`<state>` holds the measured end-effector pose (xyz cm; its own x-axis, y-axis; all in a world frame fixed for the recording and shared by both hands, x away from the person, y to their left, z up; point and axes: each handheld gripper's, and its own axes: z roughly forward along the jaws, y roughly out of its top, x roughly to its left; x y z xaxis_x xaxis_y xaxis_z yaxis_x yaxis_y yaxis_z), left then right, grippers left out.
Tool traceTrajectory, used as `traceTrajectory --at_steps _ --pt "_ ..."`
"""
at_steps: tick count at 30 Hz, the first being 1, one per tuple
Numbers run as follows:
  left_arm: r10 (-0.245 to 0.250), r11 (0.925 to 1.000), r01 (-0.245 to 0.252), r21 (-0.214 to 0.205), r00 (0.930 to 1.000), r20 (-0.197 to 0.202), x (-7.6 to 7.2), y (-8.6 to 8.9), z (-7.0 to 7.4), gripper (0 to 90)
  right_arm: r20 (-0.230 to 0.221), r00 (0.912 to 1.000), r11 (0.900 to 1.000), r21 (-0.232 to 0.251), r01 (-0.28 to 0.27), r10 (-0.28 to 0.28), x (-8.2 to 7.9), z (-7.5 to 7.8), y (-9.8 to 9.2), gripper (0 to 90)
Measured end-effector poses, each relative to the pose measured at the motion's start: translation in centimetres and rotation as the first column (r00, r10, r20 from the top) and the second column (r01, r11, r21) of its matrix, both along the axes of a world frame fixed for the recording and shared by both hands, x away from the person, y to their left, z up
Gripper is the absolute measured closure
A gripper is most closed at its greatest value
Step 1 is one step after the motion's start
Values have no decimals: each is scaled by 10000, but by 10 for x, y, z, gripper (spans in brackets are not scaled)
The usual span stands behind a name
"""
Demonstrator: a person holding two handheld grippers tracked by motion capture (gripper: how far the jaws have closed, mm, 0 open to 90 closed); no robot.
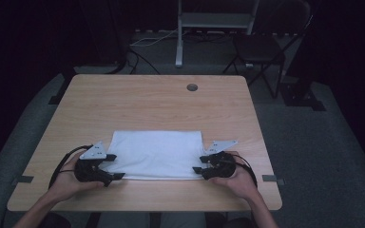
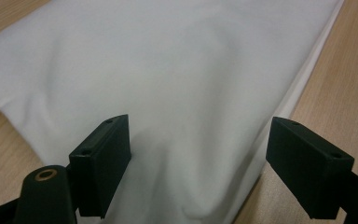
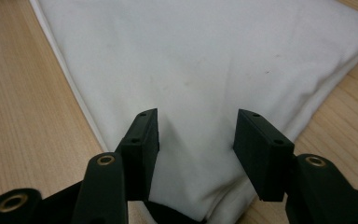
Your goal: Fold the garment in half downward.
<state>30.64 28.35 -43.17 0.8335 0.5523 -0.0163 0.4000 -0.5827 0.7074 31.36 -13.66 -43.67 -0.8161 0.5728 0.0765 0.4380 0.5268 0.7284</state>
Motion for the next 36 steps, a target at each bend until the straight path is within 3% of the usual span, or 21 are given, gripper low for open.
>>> traceTrajectory --at_steps 1,4,17,21,24,27,32,34,36 --pt "109 9997 -109 199 9999 -20 2 0 -1 213 27 10000 10000 -16 27 -27 0 0 0 496" --pt "188 9998 -188 11 9998 -28 6 0 -3 213 36 9999 9999 1 110 -110 2 0 -1 498" --pt "522 9985 -521 -134 9986 84 42 -16 -4 213 109 9974 9974 -111 713 -712 25 0 -11 498" --pt "688 9959 -686 -593 9976 1 51 -18 -3 213 117 9960 9960 -138 885 -883 28 0 -11 481" --pt "484 9888 -471 -1416 9988 60 48 -12 0 212 128 9945 9946 69 1038 -1039 27 1 -11 360" --pt "736 9828 -644 -1730 9962 471 41 -3 6 212 363 9876 9865 654 1502 -1528 25 5 -13 250" --pt "1759 9639 -1511 -2194 9795 985 37 15 19 212 414 9790 9770 844 1957 -1996 22 8 -14 154" --pt "2105 9555 -1818 -2324 9720 1049 39 22 24 212 314 9800 9767 944 1927 -1964 19 9 -15 132" --pt "2262 9500 -1961 -2429 9687 1025 41 27 28 212 399 9806 9772 996 1873 -1920 16 12 -18 132"
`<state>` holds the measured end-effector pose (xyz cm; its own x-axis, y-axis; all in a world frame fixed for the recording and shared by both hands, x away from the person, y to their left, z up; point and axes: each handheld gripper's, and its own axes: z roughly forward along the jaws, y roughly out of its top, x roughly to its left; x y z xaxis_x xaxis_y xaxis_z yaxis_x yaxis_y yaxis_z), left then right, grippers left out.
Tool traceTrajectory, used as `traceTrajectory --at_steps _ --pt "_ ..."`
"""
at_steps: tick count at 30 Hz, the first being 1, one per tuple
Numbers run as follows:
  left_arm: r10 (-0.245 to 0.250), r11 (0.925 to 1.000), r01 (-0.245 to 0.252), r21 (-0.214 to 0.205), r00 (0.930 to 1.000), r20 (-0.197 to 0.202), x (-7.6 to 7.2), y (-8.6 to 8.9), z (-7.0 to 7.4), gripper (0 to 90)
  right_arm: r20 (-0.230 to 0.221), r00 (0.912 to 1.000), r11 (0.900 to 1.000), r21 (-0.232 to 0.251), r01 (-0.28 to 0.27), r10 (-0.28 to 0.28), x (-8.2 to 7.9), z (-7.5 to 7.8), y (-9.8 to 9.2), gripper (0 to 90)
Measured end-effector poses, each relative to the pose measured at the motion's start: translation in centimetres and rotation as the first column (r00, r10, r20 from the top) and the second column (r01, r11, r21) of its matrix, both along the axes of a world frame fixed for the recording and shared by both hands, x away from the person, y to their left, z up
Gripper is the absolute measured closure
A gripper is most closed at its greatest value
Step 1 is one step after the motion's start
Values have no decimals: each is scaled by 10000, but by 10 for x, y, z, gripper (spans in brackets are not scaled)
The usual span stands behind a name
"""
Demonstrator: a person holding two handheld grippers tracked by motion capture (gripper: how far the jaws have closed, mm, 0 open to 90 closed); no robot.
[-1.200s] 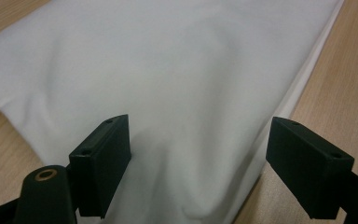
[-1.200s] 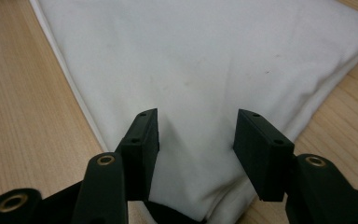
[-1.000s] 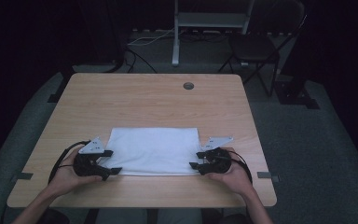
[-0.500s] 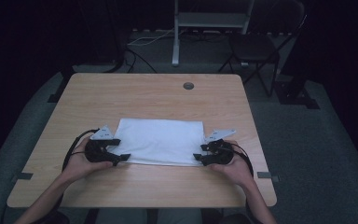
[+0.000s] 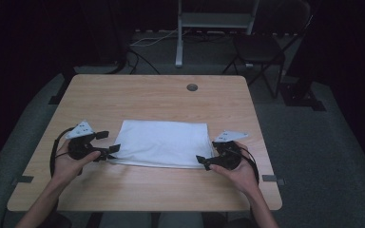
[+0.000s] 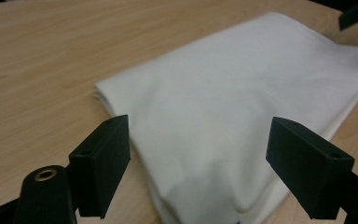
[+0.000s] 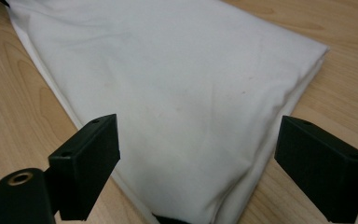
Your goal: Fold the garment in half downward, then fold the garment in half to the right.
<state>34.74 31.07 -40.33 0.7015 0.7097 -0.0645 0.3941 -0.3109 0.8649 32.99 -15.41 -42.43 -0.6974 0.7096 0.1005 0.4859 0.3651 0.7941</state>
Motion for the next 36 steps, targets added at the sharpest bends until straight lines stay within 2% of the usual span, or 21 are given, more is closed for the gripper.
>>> traceTrajectory --at_steps 3,8,16,21,24,28,32,36 --pt "259 9996 -258 -144 9996 95 1 6 6 212 193 9998 9999 121 79 -81 -4 6 -5 133" --pt "375 9990 -371 -244 9992 147 -1 10 10 212 322 9992 9995 246 219 -227 -8 12 -12 132" --pt "388 9991 -385 -170 9990 212 -4 9 13 212 335 9994 9997 207 106 -113 -9 15 -14 132" --pt "321 9995 -320 -72 9993 169 3 5 18 212 420 9991 9997 236 -21 11 -9 19 -11 132" --pt "409 9991 -409 -89 9991 90 15 1 20 212 453 9989 9997 236 -110 99 -7 21 -8 133" --pt "616 9981 -617 -31 9979 -174 39 -3 20 212 452 9985 9994 133 -320 314 -4 24 -2 133" --pt "929 9956 -934 -35 9933 -691 73 -7 15 212 478 9971 9982 4 -593 592 -3 25 7 132" --pt "1102 9936 -1060 403 9862 -1232 101 -12 7 213 535 9953 9967 -80 -806 810 -2 28 12 132"
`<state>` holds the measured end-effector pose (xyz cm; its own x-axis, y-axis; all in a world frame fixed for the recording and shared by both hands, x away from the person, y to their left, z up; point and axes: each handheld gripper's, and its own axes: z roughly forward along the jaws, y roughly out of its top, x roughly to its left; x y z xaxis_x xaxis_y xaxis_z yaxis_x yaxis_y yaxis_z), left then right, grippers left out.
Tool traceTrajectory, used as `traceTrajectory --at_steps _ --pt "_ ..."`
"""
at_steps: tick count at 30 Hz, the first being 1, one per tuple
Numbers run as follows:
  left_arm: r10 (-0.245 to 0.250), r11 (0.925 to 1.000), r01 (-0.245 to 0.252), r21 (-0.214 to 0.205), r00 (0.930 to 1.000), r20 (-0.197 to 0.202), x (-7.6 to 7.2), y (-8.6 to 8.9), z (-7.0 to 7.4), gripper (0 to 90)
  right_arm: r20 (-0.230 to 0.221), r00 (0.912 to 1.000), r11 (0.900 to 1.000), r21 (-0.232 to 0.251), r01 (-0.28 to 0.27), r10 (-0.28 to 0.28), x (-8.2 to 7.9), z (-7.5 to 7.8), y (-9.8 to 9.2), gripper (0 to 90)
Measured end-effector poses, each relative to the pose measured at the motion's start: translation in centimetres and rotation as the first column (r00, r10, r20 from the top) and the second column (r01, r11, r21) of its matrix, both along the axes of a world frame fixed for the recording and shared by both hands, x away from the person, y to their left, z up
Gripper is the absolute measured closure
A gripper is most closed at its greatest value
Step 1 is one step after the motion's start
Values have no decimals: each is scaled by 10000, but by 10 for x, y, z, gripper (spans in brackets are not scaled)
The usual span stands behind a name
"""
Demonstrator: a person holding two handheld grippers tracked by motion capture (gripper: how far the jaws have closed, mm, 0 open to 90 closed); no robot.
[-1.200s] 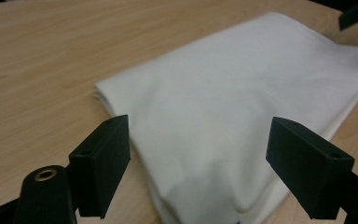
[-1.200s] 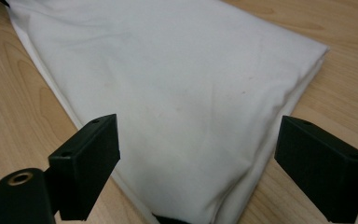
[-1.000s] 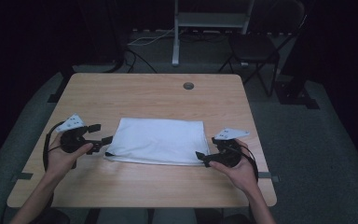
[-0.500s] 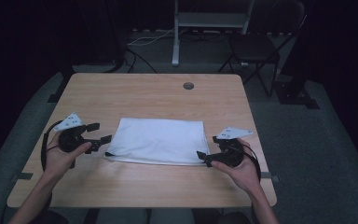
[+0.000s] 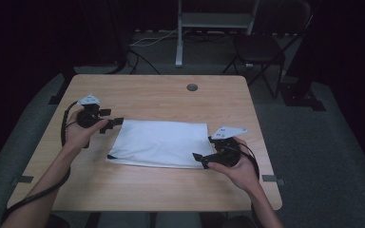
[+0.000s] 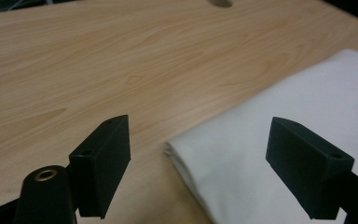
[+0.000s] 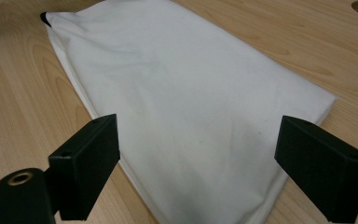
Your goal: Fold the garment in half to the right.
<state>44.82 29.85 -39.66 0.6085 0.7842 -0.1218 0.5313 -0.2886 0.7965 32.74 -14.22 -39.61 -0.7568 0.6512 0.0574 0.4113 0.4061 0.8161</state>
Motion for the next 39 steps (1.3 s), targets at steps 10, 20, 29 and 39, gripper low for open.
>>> traceTrajectory --at_steps 10,20,29,39 --pt "-63 9990 106 431 9950 -997 32 -16 -21 310 -48 9997 9996 -174 -225 225 6 2 9 133" --pt "-471 9959 576 692 9883 -1450 34 -25 -31 497 -33 9988 9983 -301 -490 489 12 8 21 133" --pt "-779 9963 816 283 9903 -1152 25 -30 -38 745 -142 9948 9932 -584 -1012 1005 18 5 46 133" --pt "-739 9965 773 333 9930 -926 14 -31 -32 814 -90 9746 9672 -1212 -2233 2239 26 10 112 151"
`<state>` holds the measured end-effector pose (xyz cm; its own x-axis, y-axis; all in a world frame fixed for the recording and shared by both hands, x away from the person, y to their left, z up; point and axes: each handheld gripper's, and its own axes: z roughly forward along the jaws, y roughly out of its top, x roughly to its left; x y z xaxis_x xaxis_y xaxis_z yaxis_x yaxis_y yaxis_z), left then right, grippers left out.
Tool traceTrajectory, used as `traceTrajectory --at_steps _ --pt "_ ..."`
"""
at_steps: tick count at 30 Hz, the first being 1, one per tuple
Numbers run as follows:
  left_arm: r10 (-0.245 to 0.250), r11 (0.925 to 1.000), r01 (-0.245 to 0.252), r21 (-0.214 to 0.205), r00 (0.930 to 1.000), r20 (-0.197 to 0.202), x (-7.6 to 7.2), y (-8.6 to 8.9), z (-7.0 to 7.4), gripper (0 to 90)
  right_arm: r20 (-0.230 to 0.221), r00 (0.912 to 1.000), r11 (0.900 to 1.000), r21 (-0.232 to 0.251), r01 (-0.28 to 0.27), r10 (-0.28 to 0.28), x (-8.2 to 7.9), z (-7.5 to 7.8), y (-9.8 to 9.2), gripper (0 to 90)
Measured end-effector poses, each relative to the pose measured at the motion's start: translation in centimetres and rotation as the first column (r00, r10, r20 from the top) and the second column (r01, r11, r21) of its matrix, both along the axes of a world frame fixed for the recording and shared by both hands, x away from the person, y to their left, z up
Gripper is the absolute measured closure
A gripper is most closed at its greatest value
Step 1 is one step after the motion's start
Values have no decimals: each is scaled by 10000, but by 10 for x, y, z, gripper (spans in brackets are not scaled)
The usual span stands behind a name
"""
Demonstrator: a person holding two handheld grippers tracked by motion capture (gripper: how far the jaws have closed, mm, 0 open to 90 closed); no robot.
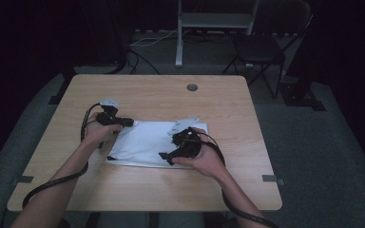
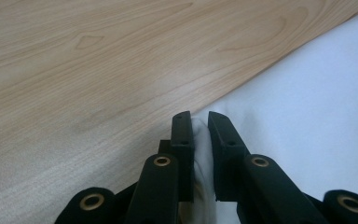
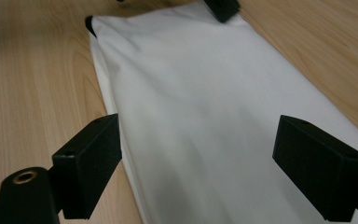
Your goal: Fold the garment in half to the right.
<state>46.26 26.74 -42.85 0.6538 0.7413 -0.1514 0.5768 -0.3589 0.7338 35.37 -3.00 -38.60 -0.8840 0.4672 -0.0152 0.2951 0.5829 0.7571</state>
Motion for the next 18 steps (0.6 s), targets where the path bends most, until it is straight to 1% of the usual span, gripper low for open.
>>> traceTrajectory --at_steps 4,6,7,8,11,13,16,18 --pt "19 10000 -18 54 10000 -49 -2 2 2 813 141 9985 9985 -164 -519 521 3 2 32 153" --pt "-39 9999 39 113 10000 29 -2 0 4 813 186 9967 9967 -234 -781 786 3 2 48 153" --pt "-107 9998 106 177 9999 64 -2 0 5 814 196 9953 9952 -275 -942 947 3 1 57 163" --pt "-119 9998 117 189 9999 88 -2 -1 6 814 195 9943 9941 -303 -1045 1051 4 0 63 169" --pt "-133 9996 131 238 9999 82 -2 0 9 814 273 9886 9874 -596 -1463 1481 3 -5 85 170" --pt "-145 9995 143 295 9999 56 -1 1 10 814 292 9857 9839 -718 -1638 1662 2 -7 94 216" --pt "-148 9993 146 332 9999 33 -1 0 12 814 316 9801 9770 -922 -1925 1961 1 -12 110 225" --pt "-167 9991 166 378 9999 9 -2 0 13 814 366 9772 9740 -976 -2046 2089 1 -13 120 233"
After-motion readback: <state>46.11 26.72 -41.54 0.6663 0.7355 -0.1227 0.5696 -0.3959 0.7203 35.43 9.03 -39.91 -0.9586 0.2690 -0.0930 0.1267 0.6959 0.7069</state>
